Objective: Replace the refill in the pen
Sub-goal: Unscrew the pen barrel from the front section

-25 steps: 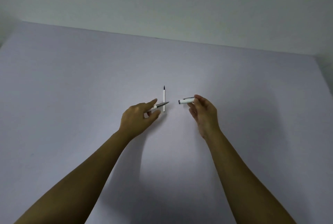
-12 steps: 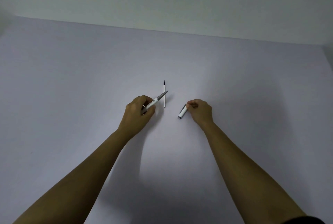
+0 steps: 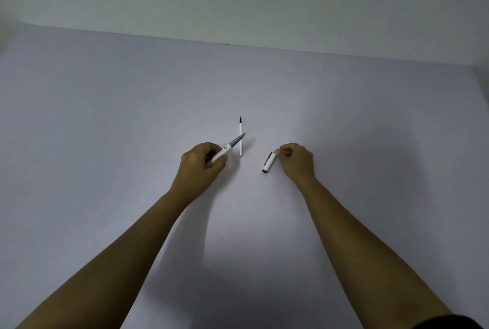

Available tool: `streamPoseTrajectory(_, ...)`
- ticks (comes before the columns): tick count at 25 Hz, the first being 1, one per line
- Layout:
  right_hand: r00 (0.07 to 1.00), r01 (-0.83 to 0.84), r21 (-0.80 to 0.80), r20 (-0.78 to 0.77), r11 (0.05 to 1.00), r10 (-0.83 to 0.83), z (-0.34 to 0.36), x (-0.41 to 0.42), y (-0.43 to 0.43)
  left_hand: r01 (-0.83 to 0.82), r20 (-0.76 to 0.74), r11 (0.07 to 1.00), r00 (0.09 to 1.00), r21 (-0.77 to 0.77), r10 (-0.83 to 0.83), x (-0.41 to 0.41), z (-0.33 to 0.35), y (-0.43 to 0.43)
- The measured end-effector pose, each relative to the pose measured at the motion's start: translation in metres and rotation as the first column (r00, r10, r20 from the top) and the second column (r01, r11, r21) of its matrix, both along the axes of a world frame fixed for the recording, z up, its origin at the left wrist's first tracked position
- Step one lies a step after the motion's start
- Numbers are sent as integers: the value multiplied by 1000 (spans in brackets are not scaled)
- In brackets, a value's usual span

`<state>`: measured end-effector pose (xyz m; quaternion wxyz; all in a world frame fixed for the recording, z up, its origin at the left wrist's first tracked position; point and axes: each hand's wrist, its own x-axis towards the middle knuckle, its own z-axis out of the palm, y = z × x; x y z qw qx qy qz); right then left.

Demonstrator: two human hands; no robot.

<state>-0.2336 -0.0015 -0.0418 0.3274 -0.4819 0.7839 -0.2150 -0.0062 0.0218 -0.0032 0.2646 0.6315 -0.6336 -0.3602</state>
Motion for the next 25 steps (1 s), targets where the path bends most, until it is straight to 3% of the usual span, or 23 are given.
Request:
streamPoseTrajectory(4, 995, -95, -119, -20, 988, 93, 34, -7, 1, 41, 43, 999, 998, -9, -40, 4, 14, -2)
streamPoseTrajectory(8, 910, -413, -289, -97, 863, 403, 89, -1, 0, 203, 128, 974, 973, -97, -190, 5, 37, -6)
streamPoseTrajectory(10, 826, -562, -234, -98, 794, 555, 112, 7, -3, 277, 170, 947, 953, -160, -250, 4, 48, -8)
streamPoseTrajectory(14, 623, -766, 60, -182, 641, 761, 134, 18, 1, 380, 202, 885, 921, -270, -334, 1, 64, -4)
streamPoseTrajectory(17, 608, -772, 103, -164, 627, 776, 136, 18, 6, 411, 251, 854, 905, -319, -342, -1, 67, 1)
streamPoseTrajectory(21, 691, -717, -69, -199, 693, 695, 135, 20, 13, 464, 334, 831, 870, -306, -363, -1, 68, 5)
streamPoseTrajectory(25, 604, -796, -186, -297, 576, 739, 138, 21, 20, 455, 251, 854, 883, -252, -396, 0, 70, 10)
